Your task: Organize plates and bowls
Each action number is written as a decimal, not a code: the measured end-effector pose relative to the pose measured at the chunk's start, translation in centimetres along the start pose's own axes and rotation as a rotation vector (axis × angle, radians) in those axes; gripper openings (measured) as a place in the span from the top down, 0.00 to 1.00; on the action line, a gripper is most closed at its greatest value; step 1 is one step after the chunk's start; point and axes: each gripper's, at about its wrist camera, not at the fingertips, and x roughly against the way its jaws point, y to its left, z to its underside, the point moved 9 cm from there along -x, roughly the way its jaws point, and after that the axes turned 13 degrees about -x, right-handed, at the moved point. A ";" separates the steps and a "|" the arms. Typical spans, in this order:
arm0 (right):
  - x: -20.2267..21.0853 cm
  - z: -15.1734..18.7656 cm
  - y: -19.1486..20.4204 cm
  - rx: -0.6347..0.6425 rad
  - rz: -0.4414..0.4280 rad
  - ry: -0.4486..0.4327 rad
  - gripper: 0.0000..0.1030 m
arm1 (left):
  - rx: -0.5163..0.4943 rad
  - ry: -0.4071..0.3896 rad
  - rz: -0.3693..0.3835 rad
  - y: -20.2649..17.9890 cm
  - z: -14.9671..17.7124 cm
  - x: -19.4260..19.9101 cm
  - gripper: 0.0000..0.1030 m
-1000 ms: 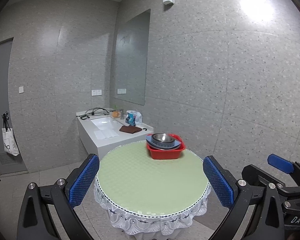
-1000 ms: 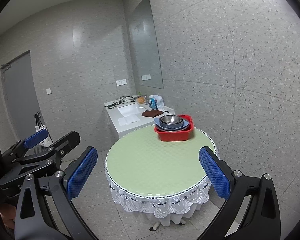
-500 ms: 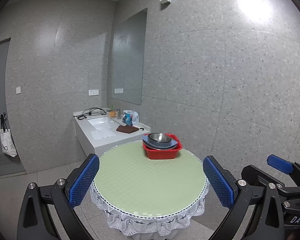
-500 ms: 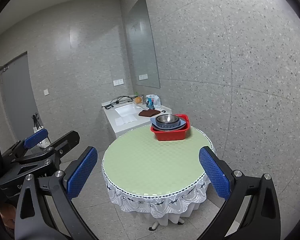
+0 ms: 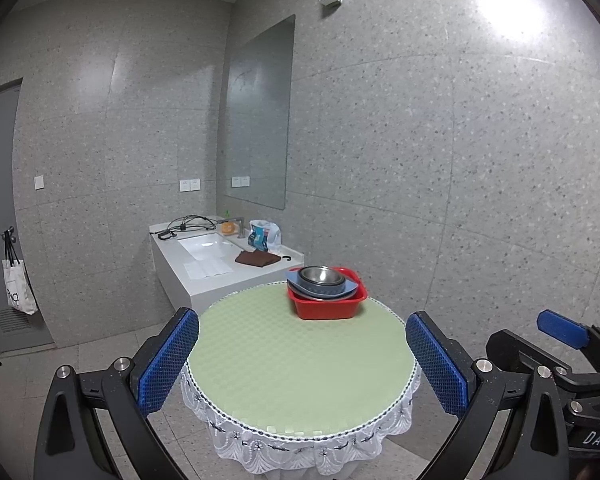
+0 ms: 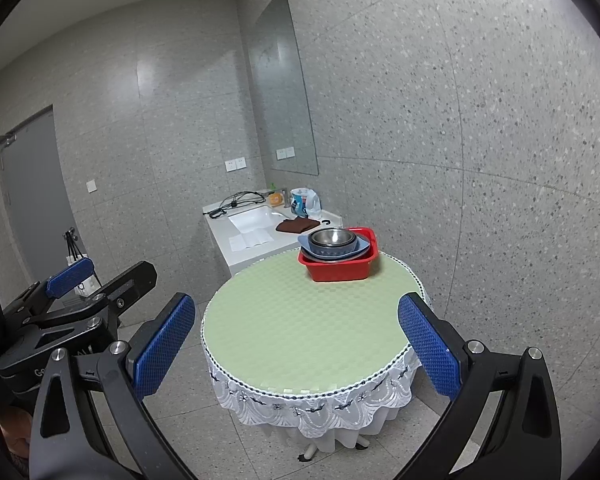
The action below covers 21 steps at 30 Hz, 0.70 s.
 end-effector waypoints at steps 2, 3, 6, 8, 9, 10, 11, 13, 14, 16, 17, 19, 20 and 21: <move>-0.1 0.0 -0.1 0.000 0.000 0.002 0.00 | -0.002 0.002 -0.002 -0.2 0.0 -0.2 0.01; -0.2 -0.1 -0.1 -0.001 0.000 0.002 0.00 | -0.004 0.001 -0.004 -0.3 0.0 -0.3 0.01; -0.3 -0.1 -0.2 -0.002 -0.001 0.003 0.00 | -0.010 0.000 -0.007 -0.6 -0.3 -0.7 0.01; -0.4 -0.1 -0.2 -0.002 -0.002 0.004 0.00 | -0.014 0.001 -0.010 -0.8 -0.4 -0.9 0.01; -0.4 -0.1 -0.2 -0.003 -0.003 0.004 0.00 | -0.015 -0.001 -0.009 -0.9 -0.5 -1.0 0.01; -0.4 -0.1 -0.2 -0.003 -0.003 0.004 0.00 | -0.016 -0.004 -0.010 -1.0 -0.5 -1.1 0.01; -0.5 -0.1 -0.2 -0.003 -0.003 0.006 0.00 | -0.016 -0.006 -0.013 -1.1 -0.6 -1.2 0.01; -0.6 -0.2 -0.4 -0.004 -0.004 0.007 0.00 | -0.020 -0.012 -0.018 -1.4 -0.7 -1.4 0.01; -0.7 -0.2 -0.4 -0.005 -0.004 0.007 0.00 | -0.021 -0.012 -0.019 -1.5 -0.7 -1.5 0.01; -0.8 -0.3 -0.6 -0.006 -0.004 0.007 0.00 | -0.020 -0.013 -0.018 -1.7 -0.7 -1.7 0.01; -0.8 -0.4 -0.7 -0.007 -0.004 0.008 0.00 | -0.019 -0.014 -0.018 -1.7 -0.7 -1.8 0.01; -0.9 -0.4 -0.7 -0.007 -0.004 0.008 0.00 | -0.018 -0.014 -0.018 -2.0 -0.8 -2.0 0.01; -0.9 -0.4 -0.8 -0.007 -0.004 0.008 0.00 | -0.018 -0.015 -0.019 -1.9 -0.8 -1.9 0.01; -0.9 -0.4 -0.8 -0.008 -0.004 0.009 0.00 | -0.019 -0.013 -0.020 -2.1 -0.8 -2.1 0.01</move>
